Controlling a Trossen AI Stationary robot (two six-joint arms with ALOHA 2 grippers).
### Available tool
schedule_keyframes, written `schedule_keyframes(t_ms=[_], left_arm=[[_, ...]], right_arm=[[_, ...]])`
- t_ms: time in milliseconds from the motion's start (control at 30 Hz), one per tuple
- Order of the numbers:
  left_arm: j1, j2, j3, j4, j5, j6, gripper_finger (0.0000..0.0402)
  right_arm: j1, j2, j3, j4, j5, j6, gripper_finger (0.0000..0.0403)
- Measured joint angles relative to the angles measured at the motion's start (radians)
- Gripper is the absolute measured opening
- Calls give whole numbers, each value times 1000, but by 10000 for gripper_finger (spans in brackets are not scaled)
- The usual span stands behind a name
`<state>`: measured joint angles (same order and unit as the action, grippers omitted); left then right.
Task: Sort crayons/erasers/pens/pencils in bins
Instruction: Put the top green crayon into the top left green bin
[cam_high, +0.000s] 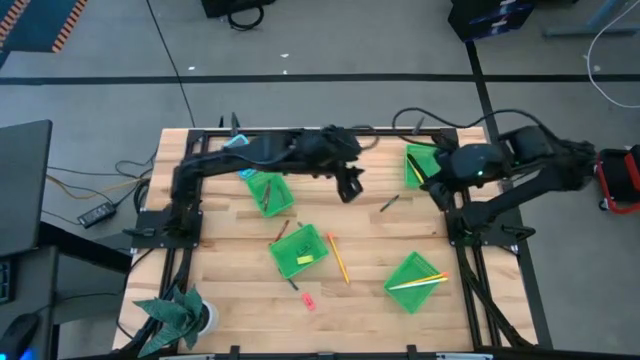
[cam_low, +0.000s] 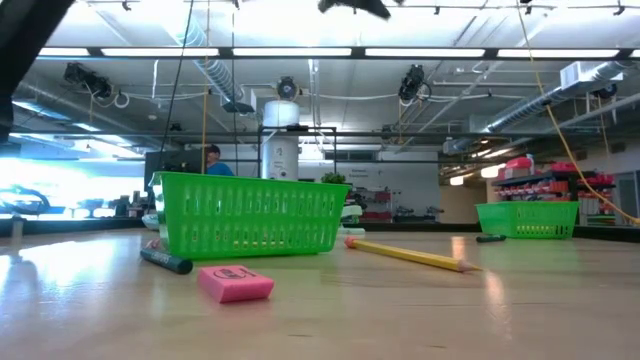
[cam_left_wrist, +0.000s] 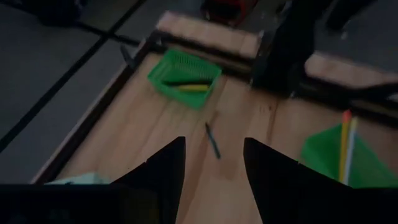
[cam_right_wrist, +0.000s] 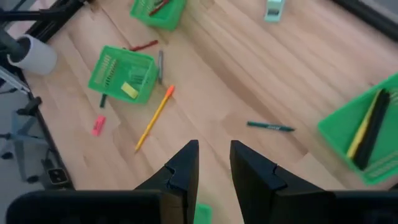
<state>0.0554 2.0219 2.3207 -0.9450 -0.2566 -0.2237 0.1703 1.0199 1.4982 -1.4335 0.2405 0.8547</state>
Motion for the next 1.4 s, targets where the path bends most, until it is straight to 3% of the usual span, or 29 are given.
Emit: schedule_keyframes(t_ms=[233, 433, 600, 867, 1233, 1400], left_arm=[[15, 41, 0, -118, 0, -112, 171], [7, -90, 2, -207, -17, -132, 171], [-3, -188, 1, -224, -17, -132, 171], [-55, -293, 1, -295, -17, -142, 171], [-122, -362, 1, -471, -19, -105, 172], [-136, -364, 0, -517, -18, -104, 172]], right_arm=[[-75, 14, -51, -18, -26, -303, 97], [-206, 72, -156, 37, -219, -561, 97], [-301, 126, -264, 161, -320, -692, 97], [-362, 252, -404, 299, -384, -922, 102], [-387, 464, -489, 361, -384, -989, 139], [-387, 495, -490, 365, -352, -942, 142]])
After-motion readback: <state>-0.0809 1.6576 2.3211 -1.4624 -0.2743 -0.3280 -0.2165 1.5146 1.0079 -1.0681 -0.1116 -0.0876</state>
